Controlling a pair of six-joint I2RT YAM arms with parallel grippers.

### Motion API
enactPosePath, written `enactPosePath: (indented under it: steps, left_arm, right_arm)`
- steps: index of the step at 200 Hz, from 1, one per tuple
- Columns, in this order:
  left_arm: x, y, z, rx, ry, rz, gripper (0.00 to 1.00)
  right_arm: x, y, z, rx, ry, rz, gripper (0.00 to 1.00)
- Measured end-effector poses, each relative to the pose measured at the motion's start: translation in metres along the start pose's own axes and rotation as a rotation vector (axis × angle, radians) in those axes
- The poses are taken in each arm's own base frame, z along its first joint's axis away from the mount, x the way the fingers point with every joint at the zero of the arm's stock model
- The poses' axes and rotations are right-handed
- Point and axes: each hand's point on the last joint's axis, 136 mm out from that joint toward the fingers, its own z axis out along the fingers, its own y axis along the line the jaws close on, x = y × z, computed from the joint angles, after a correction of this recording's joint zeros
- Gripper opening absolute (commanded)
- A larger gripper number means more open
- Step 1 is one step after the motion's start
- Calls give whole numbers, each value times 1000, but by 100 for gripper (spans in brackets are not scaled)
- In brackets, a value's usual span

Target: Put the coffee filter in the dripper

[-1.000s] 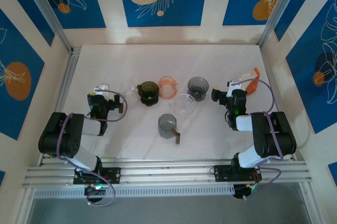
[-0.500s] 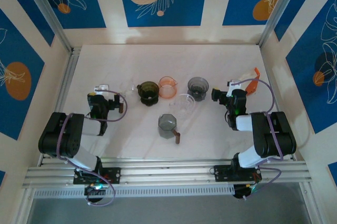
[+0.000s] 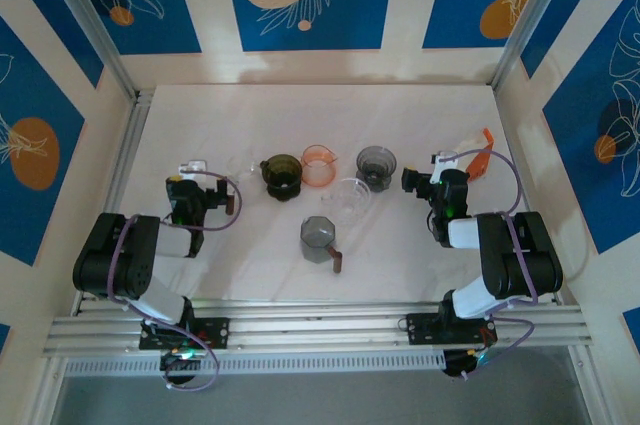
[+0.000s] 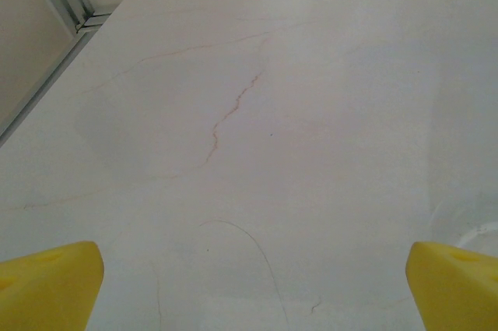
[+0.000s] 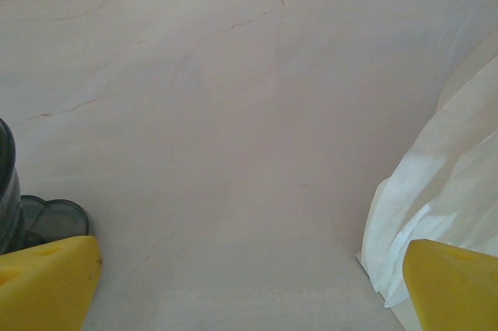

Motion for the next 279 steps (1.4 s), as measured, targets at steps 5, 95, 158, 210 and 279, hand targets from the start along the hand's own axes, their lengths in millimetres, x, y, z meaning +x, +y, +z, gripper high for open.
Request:
enactPosePath:
  steps: [5, 95, 158, 210, 279]
  left_arm:
    - [0, 0, 0, 0, 0, 0, 100]
    - [0, 0, 0, 0, 0, 0, 100]
    - [-5, 9, -17, -31, -69, -24, 100]
    - [-77, 34, -39, -115, -189, -135, 100]
    - [-135, 68, -64, -153, -231, -614, 100]
  right_arm:
    - [0, 0, 0, 0, 0, 0, 99]
    - [0, -1, 0, -1, 0, 9, 99]
    - [0, -5, 0, -3, 7, 27, 99]
    - [-9, -7, -1, 15, 48, 45, 99]
    - [-110, -42, -26, 194, 12, 472, 98]
